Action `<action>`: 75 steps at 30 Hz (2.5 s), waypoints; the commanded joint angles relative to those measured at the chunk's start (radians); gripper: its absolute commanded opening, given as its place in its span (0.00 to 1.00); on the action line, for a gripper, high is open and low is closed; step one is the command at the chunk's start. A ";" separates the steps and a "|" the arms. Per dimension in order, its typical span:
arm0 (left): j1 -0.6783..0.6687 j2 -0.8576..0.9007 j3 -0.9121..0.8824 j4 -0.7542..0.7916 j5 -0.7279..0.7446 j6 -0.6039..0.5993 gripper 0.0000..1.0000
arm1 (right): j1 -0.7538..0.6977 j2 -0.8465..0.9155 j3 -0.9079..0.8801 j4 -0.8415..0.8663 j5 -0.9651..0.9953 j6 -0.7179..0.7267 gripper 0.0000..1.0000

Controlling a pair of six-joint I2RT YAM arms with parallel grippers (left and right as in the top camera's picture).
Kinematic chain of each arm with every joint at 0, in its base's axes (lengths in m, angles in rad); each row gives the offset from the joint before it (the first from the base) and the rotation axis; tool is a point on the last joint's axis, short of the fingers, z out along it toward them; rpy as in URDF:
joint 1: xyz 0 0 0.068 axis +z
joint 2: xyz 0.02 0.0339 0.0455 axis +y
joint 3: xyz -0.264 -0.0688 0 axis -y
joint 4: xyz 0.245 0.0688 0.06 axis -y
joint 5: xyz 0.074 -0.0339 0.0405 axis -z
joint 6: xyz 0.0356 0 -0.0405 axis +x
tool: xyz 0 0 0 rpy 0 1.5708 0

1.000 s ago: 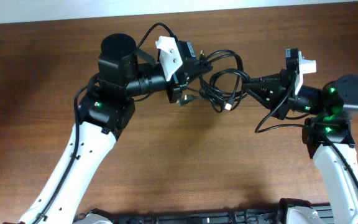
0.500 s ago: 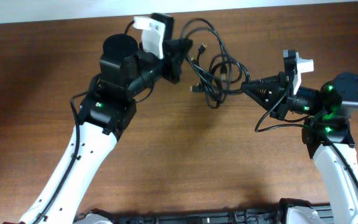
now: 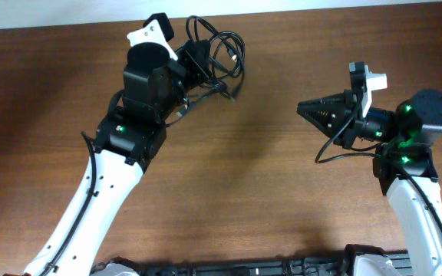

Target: Untangle cables

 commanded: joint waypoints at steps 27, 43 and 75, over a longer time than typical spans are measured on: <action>-0.027 -0.023 0.019 0.140 0.622 0.635 0.00 | 0.000 -0.006 0.006 -0.259 0.317 -0.004 0.86; -0.109 -0.024 0.019 0.305 0.623 0.731 0.00 | 0.000 -0.006 0.006 -0.583 0.655 -0.061 0.86; -0.069 -0.033 0.019 0.219 0.623 0.808 0.00 | -0.003 -0.001 0.006 -0.418 0.318 -0.118 0.89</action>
